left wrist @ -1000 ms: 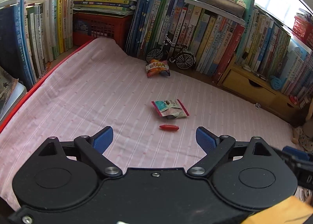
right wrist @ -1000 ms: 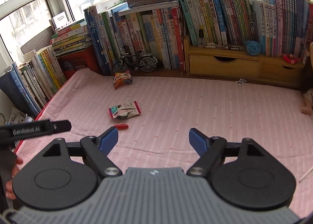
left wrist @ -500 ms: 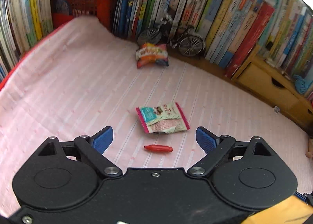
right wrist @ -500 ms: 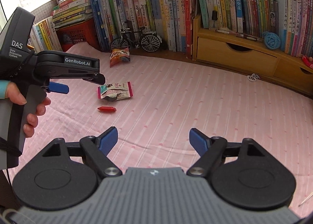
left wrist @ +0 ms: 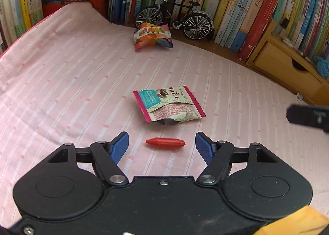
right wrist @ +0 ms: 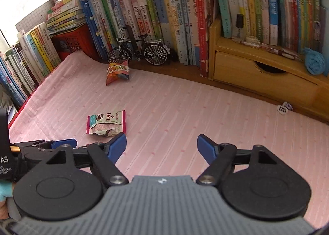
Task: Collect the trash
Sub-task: 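Grasp the pink-edged rice snack bag with the right tool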
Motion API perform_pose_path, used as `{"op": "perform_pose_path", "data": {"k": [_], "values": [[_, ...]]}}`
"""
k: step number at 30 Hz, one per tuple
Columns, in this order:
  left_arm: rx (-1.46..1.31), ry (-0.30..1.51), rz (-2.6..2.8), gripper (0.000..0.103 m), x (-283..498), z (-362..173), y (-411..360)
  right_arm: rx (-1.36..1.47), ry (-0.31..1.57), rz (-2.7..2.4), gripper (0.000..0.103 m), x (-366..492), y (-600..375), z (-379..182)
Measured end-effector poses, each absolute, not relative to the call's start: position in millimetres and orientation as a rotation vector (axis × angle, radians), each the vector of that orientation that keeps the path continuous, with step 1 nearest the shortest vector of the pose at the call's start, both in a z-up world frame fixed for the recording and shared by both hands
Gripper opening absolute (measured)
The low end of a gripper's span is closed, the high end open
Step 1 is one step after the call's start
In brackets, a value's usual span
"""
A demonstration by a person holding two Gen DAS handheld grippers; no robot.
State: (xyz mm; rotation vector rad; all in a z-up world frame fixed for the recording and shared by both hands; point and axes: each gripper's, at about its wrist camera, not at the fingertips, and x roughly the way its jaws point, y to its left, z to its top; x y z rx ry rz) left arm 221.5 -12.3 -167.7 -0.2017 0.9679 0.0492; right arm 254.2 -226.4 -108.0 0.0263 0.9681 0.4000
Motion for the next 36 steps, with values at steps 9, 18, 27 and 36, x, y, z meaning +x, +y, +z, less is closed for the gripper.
{"op": "perform_pose_path", "data": {"k": [9,18,27,36], "values": [[-0.166,0.941,0.061,0.005,215.3,-177.2,-1.6,-0.037,1.065,0.557,0.084,302.6,-159.2,-139.6],[-0.275,0.925,0.138,0.005,184.9,-166.1,54.7,-0.186,1.106,0.6,0.073,303.7,-85.2,-175.2],[-0.244,0.883,0.069,0.031,178.6,-164.0,38.4,-0.095,0.997,0.589,0.023,310.0,-92.1,-153.0],[-0.196,0.845,0.024,0.051,201.1,-179.4,8.2,0.141,0.924,0.614,0.024,380.2,-95.0,-134.5]]}}
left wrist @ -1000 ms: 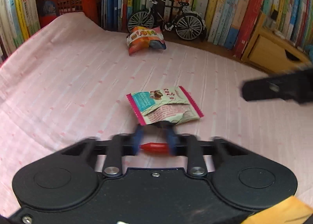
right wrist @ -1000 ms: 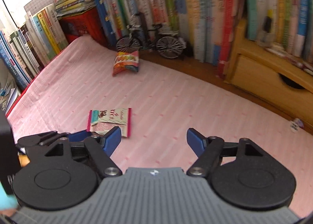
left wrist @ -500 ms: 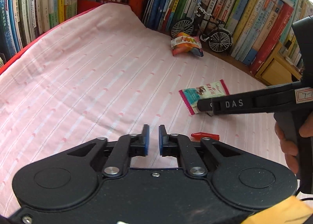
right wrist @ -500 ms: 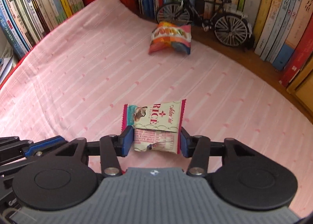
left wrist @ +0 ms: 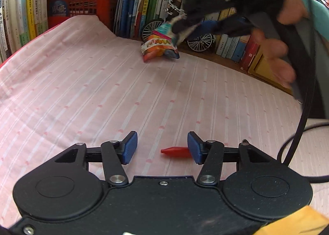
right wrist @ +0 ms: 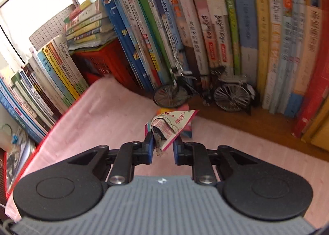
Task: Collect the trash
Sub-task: 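Grasp the pink-edged rice snack bag with the right tool, then grasp the red crayon with the left tool while the right tool grasps the macaron packet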
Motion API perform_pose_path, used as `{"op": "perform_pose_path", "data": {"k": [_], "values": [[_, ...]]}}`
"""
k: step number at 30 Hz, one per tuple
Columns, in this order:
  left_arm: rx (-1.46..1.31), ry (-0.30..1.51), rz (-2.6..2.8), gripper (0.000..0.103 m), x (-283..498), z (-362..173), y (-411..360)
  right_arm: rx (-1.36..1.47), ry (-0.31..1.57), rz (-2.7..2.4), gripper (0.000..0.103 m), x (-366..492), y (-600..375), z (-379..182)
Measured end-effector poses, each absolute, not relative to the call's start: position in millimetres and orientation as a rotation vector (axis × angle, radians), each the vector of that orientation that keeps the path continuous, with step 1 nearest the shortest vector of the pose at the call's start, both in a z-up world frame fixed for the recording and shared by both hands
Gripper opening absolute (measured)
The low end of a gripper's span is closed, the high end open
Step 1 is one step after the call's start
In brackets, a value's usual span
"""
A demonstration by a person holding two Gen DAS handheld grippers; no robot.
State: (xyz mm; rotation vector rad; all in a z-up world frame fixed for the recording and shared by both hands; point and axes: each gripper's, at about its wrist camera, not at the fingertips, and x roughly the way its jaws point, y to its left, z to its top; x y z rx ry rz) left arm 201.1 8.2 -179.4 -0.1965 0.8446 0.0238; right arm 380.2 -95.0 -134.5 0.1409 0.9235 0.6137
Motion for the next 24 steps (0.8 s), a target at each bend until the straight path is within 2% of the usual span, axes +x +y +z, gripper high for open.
{"op": "perform_pose_path", "data": {"k": [3,5,6,7,8,10,16,20,21,22,24], "values": [[-0.196,0.861,0.034,0.044,208.9,-184.9,7.7,0.093,0.927,0.625,0.025,396.7,-76.6,-146.3],[-0.179,0.858,0.038,0.038,210.1,-185.4,6.4,0.088,0.944,0.623,0.03,404.7,-67.5,-157.2],[-0.166,0.858,0.037,0.029,209.9,-185.4,5.8,0.09,0.946,0.619,0.036,406.4,-64.5,-161.5],[-0.162,0.865,0.03,0.008,209.1,-185.1,6.7,0.083,0.942,0.618,0.041,406.6,-62.6,-164.0],[-0.172,0.872,0.028,0.003,207.9,-185.0,9.2,0.069,0.931,0.613,0.049,405.7,-60.7,-165.6],[-0.204,0.867,0.048,0.0,202.9,-182.9,17.7,0.038,0.9,0.597,0.068,401.9,-58.1,-168.3],[-0.267,0.842,0.16,0.0,192.8,-173.1,56.4,0.079,0.901,0.532,0.087,408.9,-64.8,-180.3],[-0.328,0.826,0.17,0.001,184.7,-168.9,76.8,0.123,0.968,0.54,0.087,425.0,-66.9,-191.3],[-0.336,0.827,0.169,0.001,182.9,-168.6,78.9,0.125,0.992,0.555,0.082,429.1,-64.9,-195.4],[-0.337,0.83,0.168,0.002,181.1,-168.9,79.7,0.12,1.013,0.567,0.065,431.9,-62.6,-198.6],[-0.333,0.838,0.166,0.003,179.0,-169.8,78.5,0.096,1.016,0.574,0.055,430.3,-58.6,-198.6]]}}
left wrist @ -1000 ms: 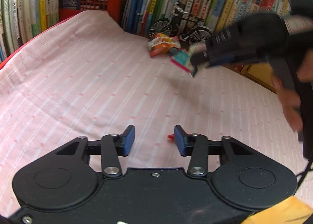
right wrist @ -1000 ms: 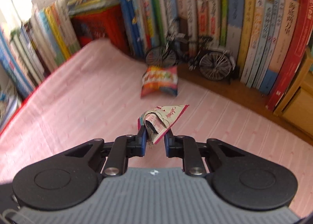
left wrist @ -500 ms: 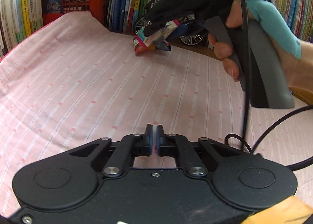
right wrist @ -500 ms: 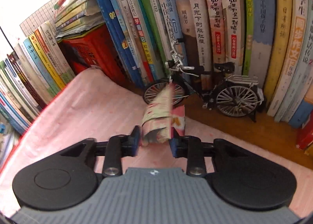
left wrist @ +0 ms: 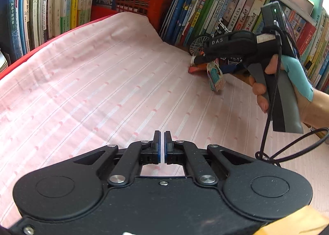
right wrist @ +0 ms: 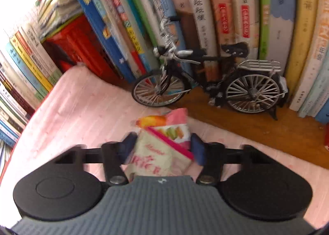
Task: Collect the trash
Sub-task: 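Grasp the red crayon with the left tool while the right tool grasps the macaron packet, then carry the red crayon and snack bags off the bed over the trash bin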
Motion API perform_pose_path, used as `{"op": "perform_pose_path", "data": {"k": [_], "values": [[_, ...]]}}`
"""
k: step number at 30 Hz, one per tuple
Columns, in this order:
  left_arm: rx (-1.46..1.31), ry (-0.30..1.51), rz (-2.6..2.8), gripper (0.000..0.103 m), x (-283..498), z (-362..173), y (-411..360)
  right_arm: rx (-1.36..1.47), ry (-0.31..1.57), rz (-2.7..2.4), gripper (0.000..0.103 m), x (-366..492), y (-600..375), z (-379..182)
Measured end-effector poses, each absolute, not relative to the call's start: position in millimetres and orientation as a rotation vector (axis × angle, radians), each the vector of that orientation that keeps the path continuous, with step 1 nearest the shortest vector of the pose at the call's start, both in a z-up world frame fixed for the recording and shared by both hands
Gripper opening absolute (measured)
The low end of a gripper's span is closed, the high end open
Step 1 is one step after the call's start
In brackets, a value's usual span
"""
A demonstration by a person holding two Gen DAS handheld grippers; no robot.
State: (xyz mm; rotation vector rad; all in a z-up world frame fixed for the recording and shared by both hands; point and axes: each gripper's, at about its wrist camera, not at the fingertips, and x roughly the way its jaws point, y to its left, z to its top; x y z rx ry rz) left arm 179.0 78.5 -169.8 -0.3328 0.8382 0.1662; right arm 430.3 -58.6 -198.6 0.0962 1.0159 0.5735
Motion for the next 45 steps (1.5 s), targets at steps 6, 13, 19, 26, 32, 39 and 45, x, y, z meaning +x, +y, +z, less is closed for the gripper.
{"op": "perform_pose_path", "data": {"k": [6,13,19,26,32,39,45], "values": [[-0.322,0.86,0.126,0.005,177.9,-171.0,63.3,0.033,0.974,0.585,0.051,408.8,-60.8,-181.9],[-0.239,0.859,0.044,0.025,179.9,-162.3,33.5,0.137,0.967,0.531,0.05,378.9,-124.0,-149.2],[-0.149,0.855,-0.032,0.051,178.6,-155.1,2.3,0.191,0.989,0.438,0.05,348.3,-178.6,-135.1],[-0.128,0.955,0.08,0.056,197.0,-170.4,-24.7,0.213,1.024,0.321,0.05,300.0,-232.2,-132.9],[-0.156,0.958,0.156,0.047,211.3,-174.5,-32.3,0.223,1.033,0.282,0.05,271.4,-252.5,-139.1],[-0.164,0.945,0.107,0.042,204.3,-165.0,-35.1,0.242,0.999,0.276,0.05,248.9,-253.8,-132.2],[-0.123,0.919,0.053,0.042,179.2,-138.6,-36.6,0.254,0.975,0.258,0.05,224.8,-254.9,-115.4]]}}
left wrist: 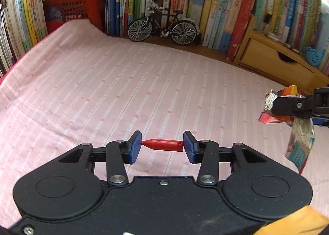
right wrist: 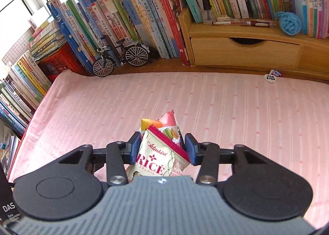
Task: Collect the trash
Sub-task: 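Carry the red crayon and snack bags off the bed over the trash bin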
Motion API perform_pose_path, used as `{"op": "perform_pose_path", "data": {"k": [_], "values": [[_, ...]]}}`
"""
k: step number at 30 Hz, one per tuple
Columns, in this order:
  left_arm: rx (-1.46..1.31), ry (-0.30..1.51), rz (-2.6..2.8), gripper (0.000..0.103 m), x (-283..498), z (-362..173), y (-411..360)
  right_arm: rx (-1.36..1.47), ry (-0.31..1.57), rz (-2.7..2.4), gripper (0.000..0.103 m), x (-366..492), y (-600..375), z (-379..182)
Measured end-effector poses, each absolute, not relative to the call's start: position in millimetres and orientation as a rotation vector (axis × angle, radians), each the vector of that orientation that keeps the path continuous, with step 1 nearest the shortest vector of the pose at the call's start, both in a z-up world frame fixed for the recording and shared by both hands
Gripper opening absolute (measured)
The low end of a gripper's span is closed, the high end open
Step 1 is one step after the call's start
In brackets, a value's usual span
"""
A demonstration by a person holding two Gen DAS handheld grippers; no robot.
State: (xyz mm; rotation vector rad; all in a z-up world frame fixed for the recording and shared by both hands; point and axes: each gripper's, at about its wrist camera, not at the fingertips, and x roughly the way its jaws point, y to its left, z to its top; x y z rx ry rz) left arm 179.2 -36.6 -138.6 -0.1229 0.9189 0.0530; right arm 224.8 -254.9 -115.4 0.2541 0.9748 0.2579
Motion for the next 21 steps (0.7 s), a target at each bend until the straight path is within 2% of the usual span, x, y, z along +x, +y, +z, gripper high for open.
{"op": "perform_pose_path", "data": {"k": [12,21], "values": [[-0.091,0.889,-0.022,0.042,92.9,-68.9,-24.6,0.27,0.921,0.201,0.05,135.1,-246.6,-65.5],[-0.071,0.884,-0.068,0.042,7.4,-37.6,-1.0,0.304,0.908,0.162,0.05,55.1,-233.5,-40.5]]}}
